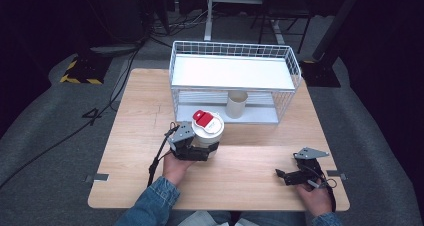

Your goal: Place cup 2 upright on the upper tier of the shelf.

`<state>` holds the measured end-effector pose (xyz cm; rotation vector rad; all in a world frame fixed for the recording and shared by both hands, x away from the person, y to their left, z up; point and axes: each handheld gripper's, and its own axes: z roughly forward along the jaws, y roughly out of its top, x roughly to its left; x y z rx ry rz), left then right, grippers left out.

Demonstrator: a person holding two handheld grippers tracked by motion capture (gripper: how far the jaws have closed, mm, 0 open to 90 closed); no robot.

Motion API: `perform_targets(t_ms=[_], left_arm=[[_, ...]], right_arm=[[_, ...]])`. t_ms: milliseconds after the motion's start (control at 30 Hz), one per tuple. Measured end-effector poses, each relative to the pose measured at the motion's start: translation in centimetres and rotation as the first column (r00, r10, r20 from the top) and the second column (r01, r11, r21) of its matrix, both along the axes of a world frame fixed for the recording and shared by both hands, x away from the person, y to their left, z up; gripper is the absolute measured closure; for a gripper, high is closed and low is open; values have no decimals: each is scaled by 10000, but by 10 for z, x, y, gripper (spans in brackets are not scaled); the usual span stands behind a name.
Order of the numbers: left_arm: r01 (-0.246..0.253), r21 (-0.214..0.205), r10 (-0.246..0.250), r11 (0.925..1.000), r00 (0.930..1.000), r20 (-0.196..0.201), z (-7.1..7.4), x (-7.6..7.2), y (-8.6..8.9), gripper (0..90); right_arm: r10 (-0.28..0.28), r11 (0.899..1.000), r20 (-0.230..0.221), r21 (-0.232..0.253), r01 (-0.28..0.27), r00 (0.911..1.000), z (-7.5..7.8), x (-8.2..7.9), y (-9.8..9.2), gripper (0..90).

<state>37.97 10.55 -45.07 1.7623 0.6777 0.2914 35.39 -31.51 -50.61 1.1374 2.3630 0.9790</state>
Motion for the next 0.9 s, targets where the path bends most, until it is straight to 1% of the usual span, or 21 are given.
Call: perform_targets(t_ms=[100,133,167,233,267,300,367,400,500,533,567,600,667,700,800,867,900], left_arm=[[67,-77,-67,9999,9999,85,7,-4,2,133],[67,-77,-67,9999,9999,85,7,-4,2,133],[131,-36,-130,9999,9998,181,13,-6,3,133],[164,-78,-163,9998,9997,178,19,-8,3,133],[164,-78,-163,9998,9997,178,19,-8,3,133],[204,-173,-201,9996,9996,174,24,-10,5,134],[211,-195,-207,9996,9996,200,27,-11,5,133],[238,-93,-235,9997,9993,287,33,-12,7,134],[203,-139,-198,9997,9992,346,42,-14,8,134],[226,-125,-222,9997,9990,382,45,-14,9,134],[226,-224,-219,9995,9993,308,47,-15,10,134],[226,-224,-219,9995,9993,308,47,-15,10,134],[278,-259,-270,9993,9992,304,54,-14,12,134],[225,-342,-216,9992,9994,268,58,-14,12,134],[214,-273,-204,9994,9991,369,67,-13,14,134],[193,-304,-181,9994,9991,382,72,-12,14,135],[227,-302,-213,9993,9988,452,75,-11,14,135]], right_arm=[[-29,10000,5,12,29,10000,0,0,0,1],[-30,10000,-5,9,30,10000,0,0,0,0],[-38,10000,-7,-5,38,10000,0,0,1,1],[-62,10000,-5,1,62,10000,0,0,1,1],[-62,10000,-5,1,62,10000,0,0,1,1],[-65,10000,-9,3,65,10000,0,0,1,1],[-63,10000,-6,1,63,10000,0,0,1,1],[-76,10000,-13,5,76,10000,0,0,1,1],[-71,10000,-15,-5,71,10000,0,0,1,1],[-72,10000,-15,-6,72,10000,0,0,1,1],[-71,10000,-12,-6,71,10000,0,0,1,1],[-71,10000,-12,-6,71,10000,0,0,1,1],[-73,10000,-14,-5,73,10000,0,0,1,1],[-72,10000,-15,-6,72,10000,0,0,1,1],[-71,10000,-13,-6,71,10000,0,0,1,1],[-71,10000,-14,-6,70,10000,0,0,1,1],[-72,10000,-16,-4,72,10000,0,0,1,1]])
